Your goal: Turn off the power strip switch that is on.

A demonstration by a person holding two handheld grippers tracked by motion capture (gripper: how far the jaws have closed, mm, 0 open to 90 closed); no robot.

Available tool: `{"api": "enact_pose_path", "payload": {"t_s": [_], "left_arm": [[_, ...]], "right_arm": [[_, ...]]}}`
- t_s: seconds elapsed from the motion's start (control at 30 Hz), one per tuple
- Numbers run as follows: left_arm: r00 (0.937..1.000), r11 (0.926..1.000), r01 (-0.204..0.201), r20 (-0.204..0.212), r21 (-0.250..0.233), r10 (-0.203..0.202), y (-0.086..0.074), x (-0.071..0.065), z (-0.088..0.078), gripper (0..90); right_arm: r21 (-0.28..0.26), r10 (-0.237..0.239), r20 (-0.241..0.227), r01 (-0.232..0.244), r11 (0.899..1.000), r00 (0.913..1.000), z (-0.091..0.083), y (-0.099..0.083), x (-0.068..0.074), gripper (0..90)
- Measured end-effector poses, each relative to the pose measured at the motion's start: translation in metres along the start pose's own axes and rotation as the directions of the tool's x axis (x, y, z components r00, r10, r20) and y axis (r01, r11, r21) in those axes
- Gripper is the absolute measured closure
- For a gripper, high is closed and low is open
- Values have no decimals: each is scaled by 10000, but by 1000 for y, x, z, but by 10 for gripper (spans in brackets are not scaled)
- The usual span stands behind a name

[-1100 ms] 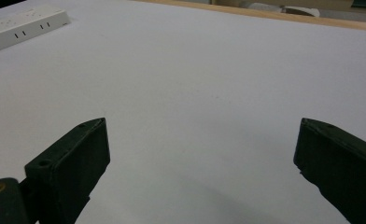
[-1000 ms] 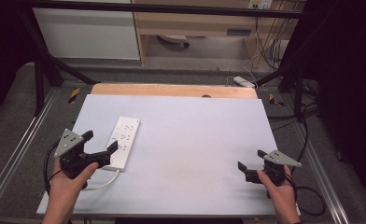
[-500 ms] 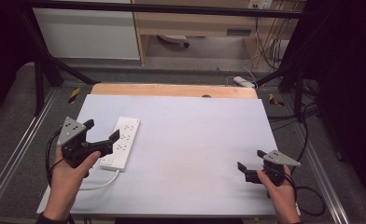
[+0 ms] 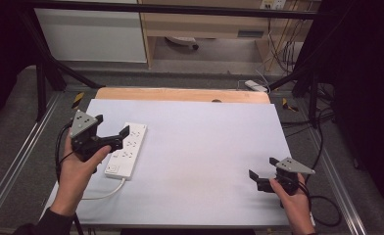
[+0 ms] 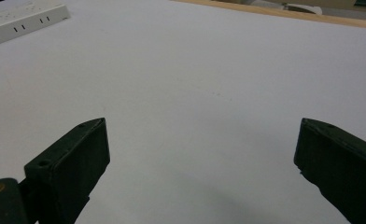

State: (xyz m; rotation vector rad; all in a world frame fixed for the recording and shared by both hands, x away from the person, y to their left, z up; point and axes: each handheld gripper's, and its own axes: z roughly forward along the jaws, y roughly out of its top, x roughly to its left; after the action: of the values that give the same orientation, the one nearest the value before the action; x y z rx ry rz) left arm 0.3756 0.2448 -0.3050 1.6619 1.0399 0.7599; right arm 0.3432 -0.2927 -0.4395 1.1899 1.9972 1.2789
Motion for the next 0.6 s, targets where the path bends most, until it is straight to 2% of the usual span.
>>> {"api": "enact_pose_path", "payload": {"t_s": [0.17, 0.3, 0.6], "left_arm": [[10000, 10000, 9, -33, 84, -9, 4, 4, 12, 58], [9998, 9999, -169, -100, 16, 169, 9, 8, 20, 57], [9987, 9995, -303, -414, -11, 302, 13, 20, 36, 57]], "right_arm": [[-11, -34, -24, 34, 10000, 10000, 0, 0, 0, 40], [-4, -36, -33, 36, 10000, 10000, 0, 0, 0, 40], [-52, -60, -41, 60, 10000, 10000, 0, 1, 1, 40]]}}
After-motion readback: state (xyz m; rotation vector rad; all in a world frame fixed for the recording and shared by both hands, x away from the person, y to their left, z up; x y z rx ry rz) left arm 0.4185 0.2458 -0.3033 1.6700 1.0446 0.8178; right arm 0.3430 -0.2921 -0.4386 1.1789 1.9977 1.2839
